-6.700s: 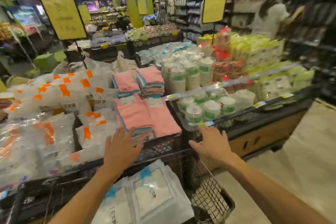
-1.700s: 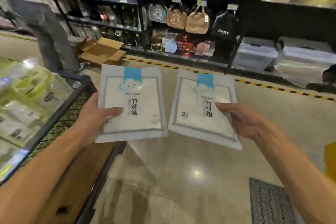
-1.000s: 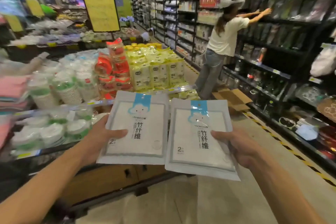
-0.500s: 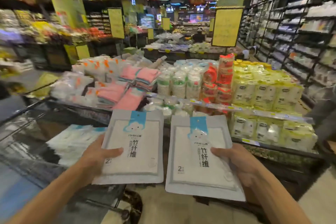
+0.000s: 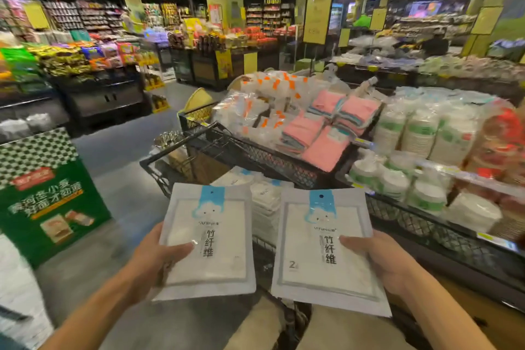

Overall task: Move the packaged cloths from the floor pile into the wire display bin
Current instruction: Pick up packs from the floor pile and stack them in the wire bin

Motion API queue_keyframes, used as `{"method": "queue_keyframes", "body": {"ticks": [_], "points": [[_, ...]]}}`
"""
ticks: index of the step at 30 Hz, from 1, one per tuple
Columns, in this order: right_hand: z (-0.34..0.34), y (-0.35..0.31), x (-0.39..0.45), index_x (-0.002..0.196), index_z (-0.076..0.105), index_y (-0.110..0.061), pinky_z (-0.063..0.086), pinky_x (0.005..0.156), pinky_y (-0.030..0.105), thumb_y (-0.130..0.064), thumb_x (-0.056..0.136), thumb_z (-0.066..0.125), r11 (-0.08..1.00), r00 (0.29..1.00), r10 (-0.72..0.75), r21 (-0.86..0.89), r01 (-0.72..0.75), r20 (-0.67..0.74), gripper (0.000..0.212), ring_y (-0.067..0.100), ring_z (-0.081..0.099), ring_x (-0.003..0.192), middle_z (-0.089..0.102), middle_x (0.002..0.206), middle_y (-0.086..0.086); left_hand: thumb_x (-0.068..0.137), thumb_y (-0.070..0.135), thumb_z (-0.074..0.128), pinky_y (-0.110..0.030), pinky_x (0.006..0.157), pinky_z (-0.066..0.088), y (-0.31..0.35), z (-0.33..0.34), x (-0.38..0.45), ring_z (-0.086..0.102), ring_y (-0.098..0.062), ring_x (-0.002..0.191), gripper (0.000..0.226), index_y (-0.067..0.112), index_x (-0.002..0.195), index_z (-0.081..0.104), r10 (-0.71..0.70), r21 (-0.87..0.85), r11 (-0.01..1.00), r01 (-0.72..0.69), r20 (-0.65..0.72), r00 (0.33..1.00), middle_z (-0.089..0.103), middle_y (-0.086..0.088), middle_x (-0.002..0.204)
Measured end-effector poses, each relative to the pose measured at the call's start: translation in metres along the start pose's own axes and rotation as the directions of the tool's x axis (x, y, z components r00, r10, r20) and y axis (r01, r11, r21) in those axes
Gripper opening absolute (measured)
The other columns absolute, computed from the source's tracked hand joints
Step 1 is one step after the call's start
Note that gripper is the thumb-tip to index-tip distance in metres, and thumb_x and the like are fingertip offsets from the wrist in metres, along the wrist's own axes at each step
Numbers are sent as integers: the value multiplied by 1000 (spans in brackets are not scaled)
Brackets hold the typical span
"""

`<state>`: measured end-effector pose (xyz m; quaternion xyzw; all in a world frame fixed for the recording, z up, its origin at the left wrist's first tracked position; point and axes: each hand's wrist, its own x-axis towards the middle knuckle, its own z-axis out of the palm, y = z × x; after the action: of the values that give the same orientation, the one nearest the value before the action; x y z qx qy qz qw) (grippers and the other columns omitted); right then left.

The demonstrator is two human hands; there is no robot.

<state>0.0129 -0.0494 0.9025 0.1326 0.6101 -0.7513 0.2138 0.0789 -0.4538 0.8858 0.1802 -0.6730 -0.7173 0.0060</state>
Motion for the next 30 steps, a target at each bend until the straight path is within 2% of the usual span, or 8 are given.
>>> {"method": "queue_keyframes", "body": {"ticks": [3, 6, 10, 12, 15, 18, 21, 30], "points": [[26, -1, 34, 125, 65, -1, 55, 95, 59, 7, 90, 66, 1000, 1000, 17, 1, -17, 12, 37, 45, 73, 103, 74, 114, 25, 48, 8, 96, -53, 85, 58, 0, -15, 31, 75, -39, 95, 86, 10, 125, 58, -15, -24, 1000, 15, 1, 1000, 76, -16, 110], [41, -8, 74, 127, 64, -2, 58, 89, 57, 6, 89, 67, 999, 999, 35, -12, -34, 20, 40, 44, 74, 102, 75, 114, 24, 54, -3, 92, -61, 92, 55, 1, -20, 70, 73, -44, 98, 81, 9, 126, 57, -52, -62, 997, 53, 8, 999, 75, -19, 111], [51, -25, 137, 124, 65, -1, 65, 69, 49, 6, 90, 67, 999, 999, 30, -15, -29, 12, 36, 42, 76, 96, 76, 109, 23, 67, -5, 86, -65, 94, 53, 10, -17, 129, 73, -45, 100, 67, 11, 126, 57, -79, -39, 996, 79, 8, 997, 75, -19, 113], [54, -34, 171, 125, 65, -2, 65, 69, 48, 6, 90, 67, 999, 1000, 31, -8, -31, 2, 36, 41, 76, 95, 76, 109, 23, 74, -7, 80, -64, 93, 54, 15, -16, 160, 73, -44, 98, 58, 11, 123, 56, -94, -29, 995, 93, -27, 995, 76, -18, 111], [60, -46, 218, 125, 65, -1, 64, 66, 46, 7, 90, 67, 999, 999, 47, 7, -47, 0, 36, 41, 76, 94, 76, 108, 23, 63, -6, 87, -63, 92, 55, 28, -15, 200, 74, -44, 97, 67, 11, 120, 56, -112, -15, 994, 111, -52, 992, 76, -18, 109], [68, -54, 260, 124, 65, 0, 64, 62, 45, 8, 89, 68, 998, 998, 52, 33, -51, -21, 36, 40, 77, 92, 77, 107, 22, 67, -6, 80, -62, 89, 56, 37, -16, 242, 74, -44, 95, 60, 9, 119, 57, -130, -2, 991, 131, -55, 990, 76, -20, 107], [74, -55, 297, 123, 65, -2, 63, 70, 48, 7, 89, 70, 996, 995, 81, 50, -78, -62, 36, 39, 77, 92, 77, 106, 21, 65, -3, 86, -64, 90, 55, 37, -20, 286, 73, -46, 97, 65, 7, 123, 56, -166, 30, 985, 168, -48, 985, 75, -22, 110], [105, -42, 405, 116, 65, -8, 60, 86, 60, 4, 91, 70, 981, 943, 190, 94, -170, -273, 28, 40, 76, 94, 79, 102, 17, 89, -1, 71, -49, 69, 62, 7, -30, 461, 77, -35, 89, 40, 17, 121, 57, -290, 171, 944, 283, 20, 957, 77, -14, 107]]}}
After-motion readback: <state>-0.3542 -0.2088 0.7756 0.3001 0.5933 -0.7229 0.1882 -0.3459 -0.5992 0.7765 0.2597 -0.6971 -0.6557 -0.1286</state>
